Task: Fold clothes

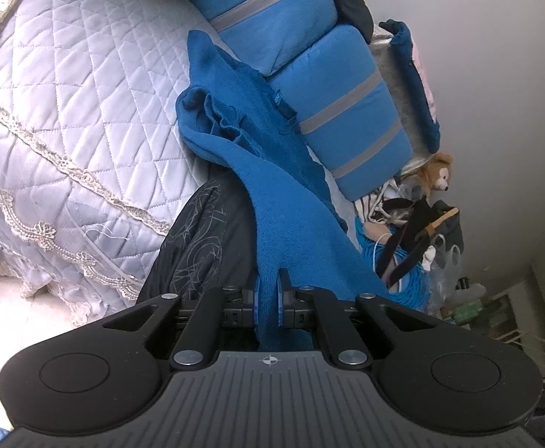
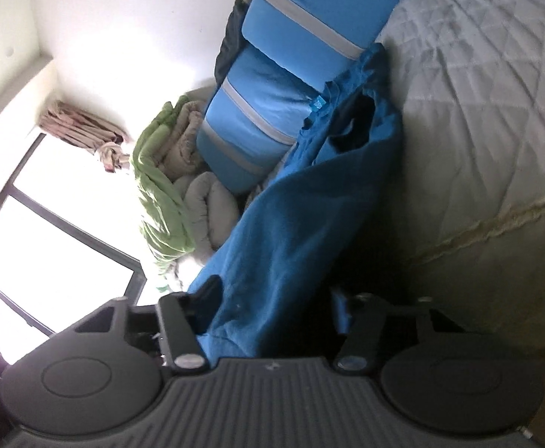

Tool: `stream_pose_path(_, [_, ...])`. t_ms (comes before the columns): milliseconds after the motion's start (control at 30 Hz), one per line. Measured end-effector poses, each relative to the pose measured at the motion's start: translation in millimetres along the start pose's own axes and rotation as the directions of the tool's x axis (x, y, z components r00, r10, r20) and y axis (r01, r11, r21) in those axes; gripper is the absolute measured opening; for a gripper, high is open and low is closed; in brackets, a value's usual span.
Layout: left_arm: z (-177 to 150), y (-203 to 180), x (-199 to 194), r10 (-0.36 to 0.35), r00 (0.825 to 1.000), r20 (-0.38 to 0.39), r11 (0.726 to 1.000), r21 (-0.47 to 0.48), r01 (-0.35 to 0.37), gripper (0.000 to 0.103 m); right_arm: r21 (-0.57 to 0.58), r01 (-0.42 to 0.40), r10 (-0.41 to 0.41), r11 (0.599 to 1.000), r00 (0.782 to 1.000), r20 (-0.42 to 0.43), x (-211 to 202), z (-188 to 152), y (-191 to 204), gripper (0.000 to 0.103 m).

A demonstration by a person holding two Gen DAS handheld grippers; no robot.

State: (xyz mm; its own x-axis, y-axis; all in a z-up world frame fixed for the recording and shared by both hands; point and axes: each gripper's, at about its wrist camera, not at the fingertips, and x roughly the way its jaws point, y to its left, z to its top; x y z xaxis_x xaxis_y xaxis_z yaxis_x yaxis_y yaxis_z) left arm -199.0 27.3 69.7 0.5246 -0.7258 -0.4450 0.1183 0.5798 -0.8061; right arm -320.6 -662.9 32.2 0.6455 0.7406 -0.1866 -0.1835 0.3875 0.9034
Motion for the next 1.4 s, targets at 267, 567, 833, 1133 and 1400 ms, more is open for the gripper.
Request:
stream_pose_path(267, [0.2,-5.1,-3.5,-0.011,1.000,0.003,1.000,0.001,0.011,0.008,-0.003,-0.049,0.049,0.999,0.999,0.021,-5.2,-3.8,8.8,0.009])
stream_pose_path(567, [7.7,-29.1,-19.7,-0.109,0.987,0.116,0.994,0.027,0.106,0.007,-0.117,-0.038,0.050,0.992,0.993,0.110,-2.9,20.4,65.1,0.007])
stream_pose_path(833, [15.5,-41.9,-22.8,-0.120,0.978,0.172,0.993,0.043,0.114,0.007,-0.139,0.002,0.019,0.990,0.988,0.155,7.0,39.4,95.1,0.007])
stream_pose_path(1133, [21.3,-47.6,-20.4,-0.140,0.972,0.188,0.990,0.049,0.133,0.007,-0.127,0.030,-0.003,0.991,0.978,0.209,1.5,46.4,100.3,0.007])
stream_pose_path(1400, [29.3,-51.4,-18.0,-0.150,0.966,0.212,0.989,0.048,0.143,0.007,-0.098,0.068,-0.045,0.993,0.975,0.217,4.9,50.5,98.1,0.007])
